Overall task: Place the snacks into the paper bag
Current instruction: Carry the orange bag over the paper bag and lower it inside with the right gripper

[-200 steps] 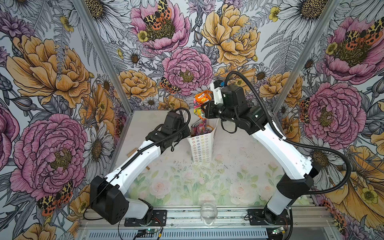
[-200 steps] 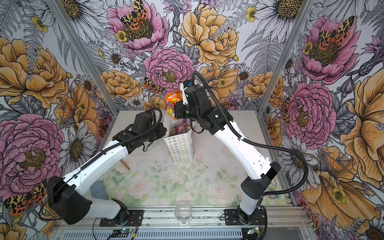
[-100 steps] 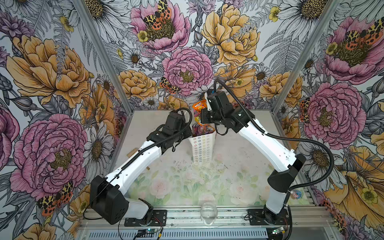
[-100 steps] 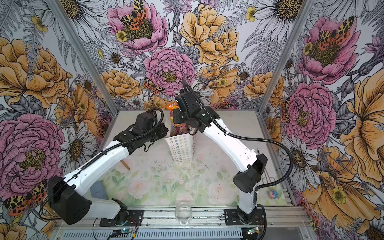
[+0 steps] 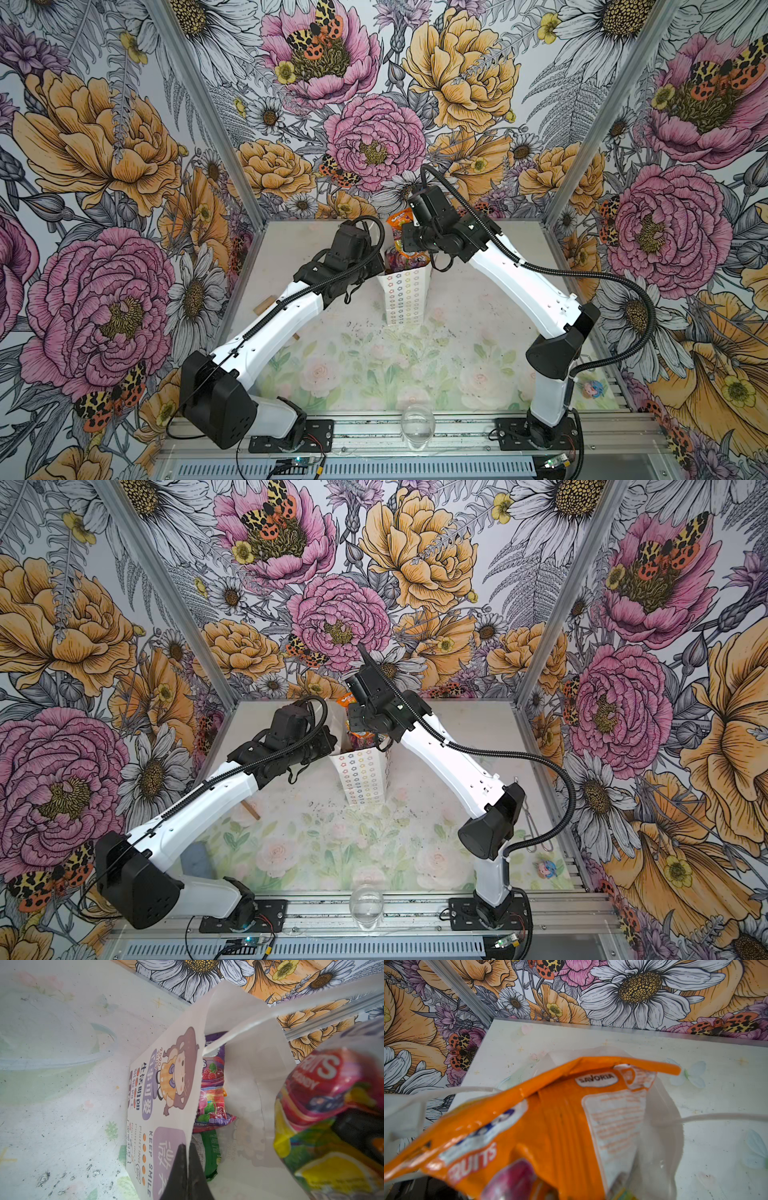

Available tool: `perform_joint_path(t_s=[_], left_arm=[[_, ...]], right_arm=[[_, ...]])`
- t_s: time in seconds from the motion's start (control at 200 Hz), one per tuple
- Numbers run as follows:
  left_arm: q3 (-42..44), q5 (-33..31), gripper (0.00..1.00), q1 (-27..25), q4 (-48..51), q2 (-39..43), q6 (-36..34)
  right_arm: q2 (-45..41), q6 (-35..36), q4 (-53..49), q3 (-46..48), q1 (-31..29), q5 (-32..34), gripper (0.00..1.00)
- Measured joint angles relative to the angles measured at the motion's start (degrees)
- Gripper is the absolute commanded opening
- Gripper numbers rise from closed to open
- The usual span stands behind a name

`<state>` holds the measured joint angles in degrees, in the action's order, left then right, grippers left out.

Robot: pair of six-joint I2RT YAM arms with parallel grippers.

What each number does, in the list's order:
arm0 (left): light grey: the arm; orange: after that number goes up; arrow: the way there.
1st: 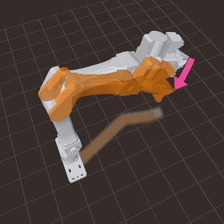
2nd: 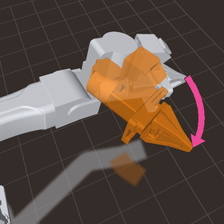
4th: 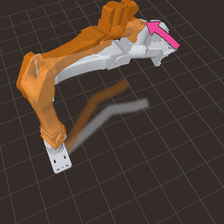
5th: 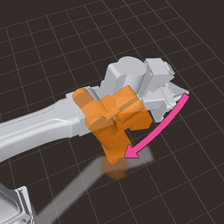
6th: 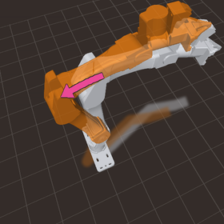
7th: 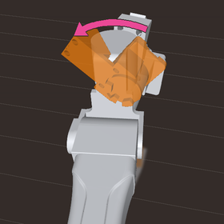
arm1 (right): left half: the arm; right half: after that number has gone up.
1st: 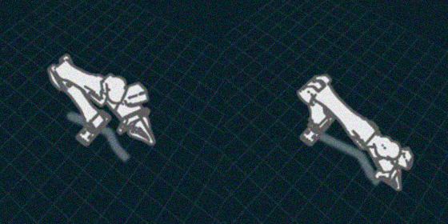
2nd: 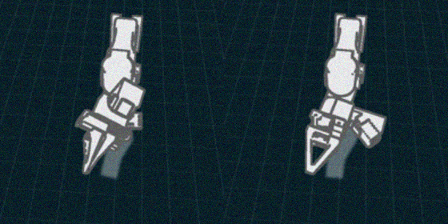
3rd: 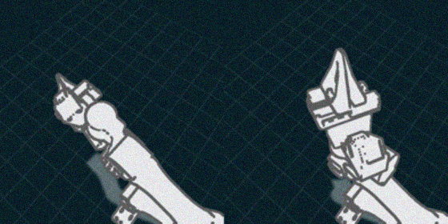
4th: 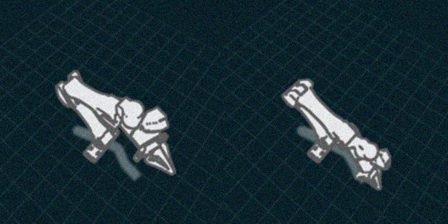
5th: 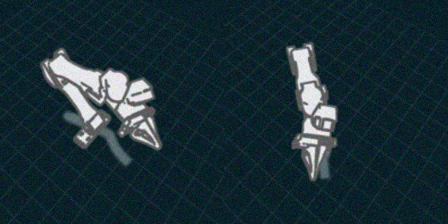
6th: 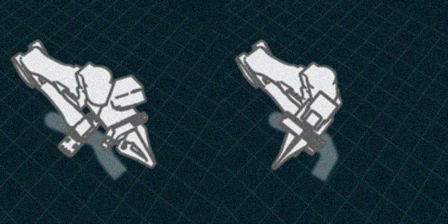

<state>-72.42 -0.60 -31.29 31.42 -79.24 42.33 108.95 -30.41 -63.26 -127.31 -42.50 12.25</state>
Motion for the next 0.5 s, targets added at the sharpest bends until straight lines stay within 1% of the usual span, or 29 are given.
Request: perform_joint_path(t_s=[0.175,0.5], left_arm=[[-0.3,0.0,0.00,-0.1,0.0,-0.2,0.7],[-0.4,-0.2,0.00,-0.5,0.0,-0.3,0.9]], right_arm=[[2.1,0.2,-3.3,-3.0,-0.7,0.6,0.00],[4.7,1.0,-8.0,-4.7,-1.9,1.6,0.00]])
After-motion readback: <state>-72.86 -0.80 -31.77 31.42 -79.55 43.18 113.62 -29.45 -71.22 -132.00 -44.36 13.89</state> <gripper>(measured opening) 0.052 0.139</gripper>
